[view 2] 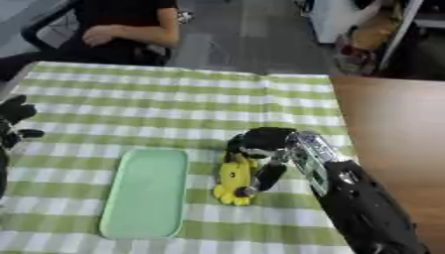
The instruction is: Pick up objects on the table and place them in the box.
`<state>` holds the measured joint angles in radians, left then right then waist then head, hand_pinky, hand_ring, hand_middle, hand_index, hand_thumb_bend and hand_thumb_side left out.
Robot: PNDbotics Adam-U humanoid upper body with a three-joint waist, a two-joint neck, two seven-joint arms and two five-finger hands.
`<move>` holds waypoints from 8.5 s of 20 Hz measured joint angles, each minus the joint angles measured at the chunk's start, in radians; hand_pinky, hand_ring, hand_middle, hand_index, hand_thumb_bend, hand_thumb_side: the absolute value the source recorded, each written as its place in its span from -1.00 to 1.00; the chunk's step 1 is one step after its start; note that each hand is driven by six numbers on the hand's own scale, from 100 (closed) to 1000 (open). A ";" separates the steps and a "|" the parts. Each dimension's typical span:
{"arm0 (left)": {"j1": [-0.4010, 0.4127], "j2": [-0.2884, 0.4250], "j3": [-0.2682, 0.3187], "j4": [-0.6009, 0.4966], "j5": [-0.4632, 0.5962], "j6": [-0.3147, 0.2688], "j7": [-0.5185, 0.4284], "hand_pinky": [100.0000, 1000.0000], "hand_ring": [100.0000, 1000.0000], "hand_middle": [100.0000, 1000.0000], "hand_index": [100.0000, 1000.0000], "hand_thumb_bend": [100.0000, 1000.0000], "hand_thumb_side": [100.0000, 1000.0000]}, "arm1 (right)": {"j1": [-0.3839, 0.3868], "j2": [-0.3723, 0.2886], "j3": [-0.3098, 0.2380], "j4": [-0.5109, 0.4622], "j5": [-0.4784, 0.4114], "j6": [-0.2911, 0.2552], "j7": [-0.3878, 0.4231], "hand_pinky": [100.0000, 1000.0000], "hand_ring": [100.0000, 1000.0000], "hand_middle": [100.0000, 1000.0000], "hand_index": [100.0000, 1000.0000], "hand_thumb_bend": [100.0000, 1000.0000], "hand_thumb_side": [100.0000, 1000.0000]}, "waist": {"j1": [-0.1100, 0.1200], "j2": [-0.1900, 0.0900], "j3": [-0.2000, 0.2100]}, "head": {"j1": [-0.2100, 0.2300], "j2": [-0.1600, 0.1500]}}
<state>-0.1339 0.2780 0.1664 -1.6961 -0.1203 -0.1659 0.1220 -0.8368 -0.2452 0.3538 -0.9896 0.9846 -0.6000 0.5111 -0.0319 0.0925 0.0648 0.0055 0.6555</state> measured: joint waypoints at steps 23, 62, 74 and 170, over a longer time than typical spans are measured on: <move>-0.005 0.000 0.000 0.000 0.000 0.000 0.000 0.16 0.62 0.77 0.48 0.28 1.00 | 0.012 0.003 -0.001 0.017 0.075 -0.078 -0.188 -1.00 -0.79 -0.51 -0.33 -0.90 -0.54 | 0.000 0.001 0.003 | -0.006 0.000; -0.001 0.000 -0.006 0.000 -0.001 0.004 0.004 0.16 0.63 0.78 0.48 0.28 1.00 | -0.025 -0.098 0.001 -0.151 -0.127 -0.002 -0.126 -1.00 -0.95 -0.74 -0.52 -1.00 -0.54 | -0.004 -0.001 0.000 | -0.006 0.000; -0.001 0.000 -0.006 0.000 -0.001 0.005 0.004 0.16 0.63 0.78 0.48 0.28 1.00 | -0.040 -0.084 0.008 -0.167 -0.143 -0.005 -0.115 -1.00 -0.96 -0.74 -0.52 -1.00 -0.53 | -0.004 -0.001 0.006 | -0.006 0.000; -0.037 -0.008 -0.022 -0.031 -0.017 0.008 0.002 0.15 0.64 0.77 0.48 0.29 1.00 | -0.085 0.126 0.089 -0.246 -0.224 -0.011 -0.011 -0.40 0.17 0.57 0.57 0.23 0.08 | -0.007 0.007 0.065 | -0.042 -0.008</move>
<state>-0.1706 0.2696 0.1447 -1.7271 -0.1373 -0.1579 0.1237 -0.9218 -0.1188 0.4432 -1.2361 0.7609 -0.6105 0.5004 -0.0386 0.0994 0.1300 -0.0368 0.6471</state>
